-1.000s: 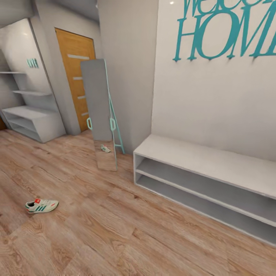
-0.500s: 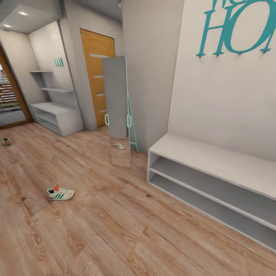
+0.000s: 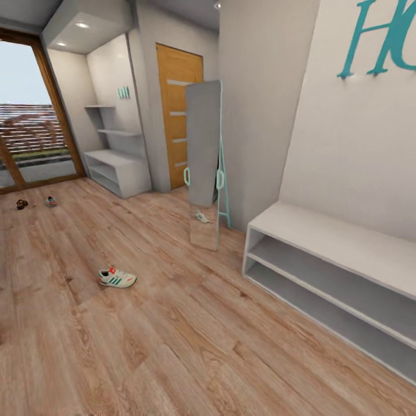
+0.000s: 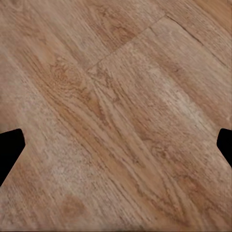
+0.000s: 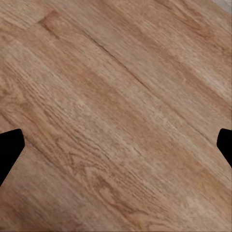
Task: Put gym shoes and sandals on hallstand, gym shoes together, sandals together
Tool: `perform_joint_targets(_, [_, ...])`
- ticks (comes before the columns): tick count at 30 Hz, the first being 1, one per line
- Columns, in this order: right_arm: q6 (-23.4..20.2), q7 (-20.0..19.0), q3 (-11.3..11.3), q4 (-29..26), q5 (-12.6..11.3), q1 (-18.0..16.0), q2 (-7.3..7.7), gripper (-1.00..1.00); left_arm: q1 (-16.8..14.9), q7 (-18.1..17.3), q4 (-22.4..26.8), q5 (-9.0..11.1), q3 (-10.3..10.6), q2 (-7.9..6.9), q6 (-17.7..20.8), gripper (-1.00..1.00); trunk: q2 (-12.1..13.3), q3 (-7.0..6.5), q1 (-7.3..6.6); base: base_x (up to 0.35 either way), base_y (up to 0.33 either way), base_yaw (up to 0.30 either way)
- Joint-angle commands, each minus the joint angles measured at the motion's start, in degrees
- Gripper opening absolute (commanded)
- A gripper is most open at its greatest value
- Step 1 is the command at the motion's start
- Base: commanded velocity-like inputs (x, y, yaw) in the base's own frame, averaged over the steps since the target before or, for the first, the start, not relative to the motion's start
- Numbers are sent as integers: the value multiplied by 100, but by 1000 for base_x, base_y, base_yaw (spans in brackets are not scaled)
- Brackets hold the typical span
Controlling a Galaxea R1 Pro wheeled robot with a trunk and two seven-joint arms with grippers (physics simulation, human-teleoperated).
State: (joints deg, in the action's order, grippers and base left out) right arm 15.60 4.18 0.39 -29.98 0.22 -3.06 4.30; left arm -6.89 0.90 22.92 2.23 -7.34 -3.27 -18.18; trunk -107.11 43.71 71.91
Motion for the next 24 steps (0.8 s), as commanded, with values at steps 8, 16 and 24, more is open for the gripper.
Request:
perform_joint_targets(8, [13, 14, 5, 5, 4, -1, 0, 100, -5, 6, -6, 23, 5, 1, -19, 100, -324, 149, 176, 0, 0, 279])
perform_joint_targets(16, [13, 14, 5, 4, 4, -1, 0, 100, -5, 6, -6, 23, 10, 1, -25, 100, -364, 167, 198, 0, 0, 279])
perform_joint_targets(24, [13, 13, 5, 5, 4, -1, 0, 100, -5, 6, -6, 23, 14, 1, -28, 100, -364, 167, 198, 0, 0, 279])
